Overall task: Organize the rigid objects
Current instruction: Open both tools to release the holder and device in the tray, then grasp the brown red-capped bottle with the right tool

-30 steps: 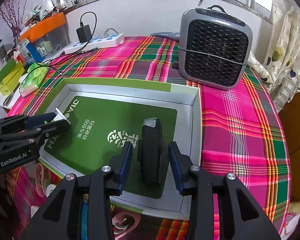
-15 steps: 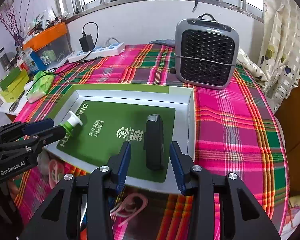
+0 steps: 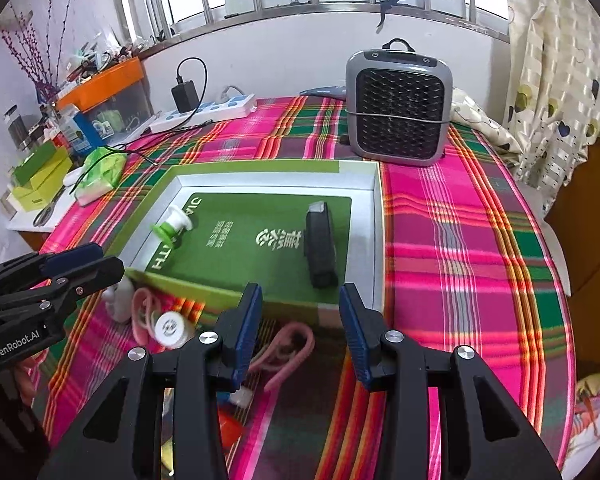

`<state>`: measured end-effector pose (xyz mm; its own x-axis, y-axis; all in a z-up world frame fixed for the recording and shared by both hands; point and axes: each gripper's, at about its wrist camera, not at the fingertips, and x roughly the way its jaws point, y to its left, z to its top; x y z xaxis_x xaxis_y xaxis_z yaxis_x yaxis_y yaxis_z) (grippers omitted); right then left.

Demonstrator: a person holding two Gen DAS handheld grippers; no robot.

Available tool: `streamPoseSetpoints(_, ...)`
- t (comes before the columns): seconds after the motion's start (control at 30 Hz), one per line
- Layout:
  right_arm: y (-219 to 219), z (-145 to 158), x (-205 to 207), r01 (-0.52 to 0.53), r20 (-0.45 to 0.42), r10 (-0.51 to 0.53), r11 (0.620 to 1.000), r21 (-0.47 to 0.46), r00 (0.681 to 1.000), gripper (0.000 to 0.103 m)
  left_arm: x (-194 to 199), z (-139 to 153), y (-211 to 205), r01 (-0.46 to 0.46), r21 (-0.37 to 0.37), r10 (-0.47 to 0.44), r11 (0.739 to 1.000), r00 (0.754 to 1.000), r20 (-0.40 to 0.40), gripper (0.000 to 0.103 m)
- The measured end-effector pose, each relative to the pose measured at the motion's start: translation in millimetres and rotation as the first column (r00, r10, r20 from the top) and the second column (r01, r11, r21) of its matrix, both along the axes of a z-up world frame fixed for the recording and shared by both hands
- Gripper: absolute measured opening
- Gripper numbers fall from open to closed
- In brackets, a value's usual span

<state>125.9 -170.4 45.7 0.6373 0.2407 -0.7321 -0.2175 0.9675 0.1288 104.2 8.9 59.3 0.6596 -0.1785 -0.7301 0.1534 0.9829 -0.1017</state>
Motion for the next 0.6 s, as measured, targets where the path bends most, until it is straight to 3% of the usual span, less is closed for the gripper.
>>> streamPoseSetpoints(0.6,3,-8,-75,0.013,0.005,-0.013,0.997,0.073,1.000,0.042,-57,-9,11,0.005,-0.060,-0.005,0.998,1.000,-0.001,0.042)
